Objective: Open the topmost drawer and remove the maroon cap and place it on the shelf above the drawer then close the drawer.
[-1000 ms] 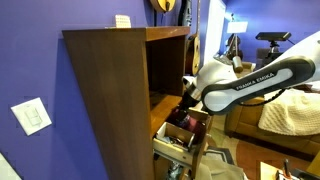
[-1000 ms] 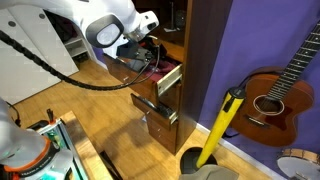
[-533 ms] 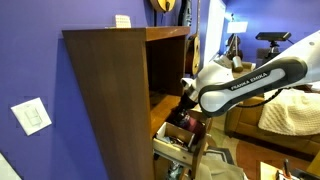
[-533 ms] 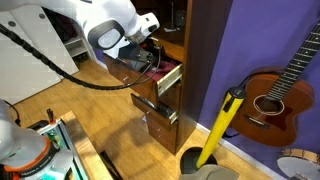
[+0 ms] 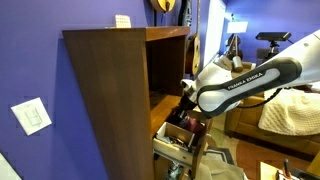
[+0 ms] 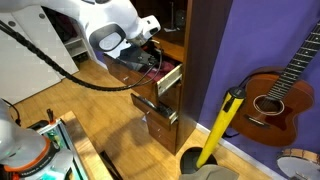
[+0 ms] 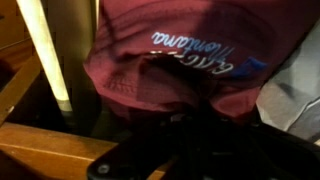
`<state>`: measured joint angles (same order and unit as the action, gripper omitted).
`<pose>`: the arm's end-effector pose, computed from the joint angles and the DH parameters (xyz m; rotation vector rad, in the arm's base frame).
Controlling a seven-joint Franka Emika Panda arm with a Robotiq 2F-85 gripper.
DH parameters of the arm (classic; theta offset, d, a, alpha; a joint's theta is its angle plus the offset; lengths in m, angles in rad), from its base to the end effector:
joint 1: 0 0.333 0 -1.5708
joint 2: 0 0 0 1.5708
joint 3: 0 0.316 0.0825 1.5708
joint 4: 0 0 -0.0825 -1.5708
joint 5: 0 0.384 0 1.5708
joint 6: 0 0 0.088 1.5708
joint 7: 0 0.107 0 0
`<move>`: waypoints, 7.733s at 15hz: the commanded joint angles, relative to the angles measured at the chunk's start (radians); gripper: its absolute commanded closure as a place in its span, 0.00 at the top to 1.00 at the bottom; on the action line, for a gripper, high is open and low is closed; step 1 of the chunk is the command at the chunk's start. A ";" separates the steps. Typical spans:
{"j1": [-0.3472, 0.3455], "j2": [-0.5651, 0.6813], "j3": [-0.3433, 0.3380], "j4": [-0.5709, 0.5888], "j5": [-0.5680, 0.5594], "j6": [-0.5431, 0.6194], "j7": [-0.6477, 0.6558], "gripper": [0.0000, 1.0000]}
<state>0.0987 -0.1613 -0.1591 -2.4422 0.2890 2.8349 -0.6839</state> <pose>0.5037 -0.0464 0.4226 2.9397 0.5455 0.8823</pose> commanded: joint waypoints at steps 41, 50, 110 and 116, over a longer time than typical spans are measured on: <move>-0.116 -0.408 0.027 0.103 -0.205 -0.595 0.422 0.03; -0.108 -0.393 0.024 0.121 -0.211 -0.584 0.410 0.12; -0.107 -0.099 0.154 0.310 -0.224 -0.149 0.917 1.00; -0.091 -0.211 0.129 0.291 -0.139 -0.402 0.783 1.00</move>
<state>-0.0138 -0.3007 -0.0037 -2.1083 0.1044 2.5411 0.1705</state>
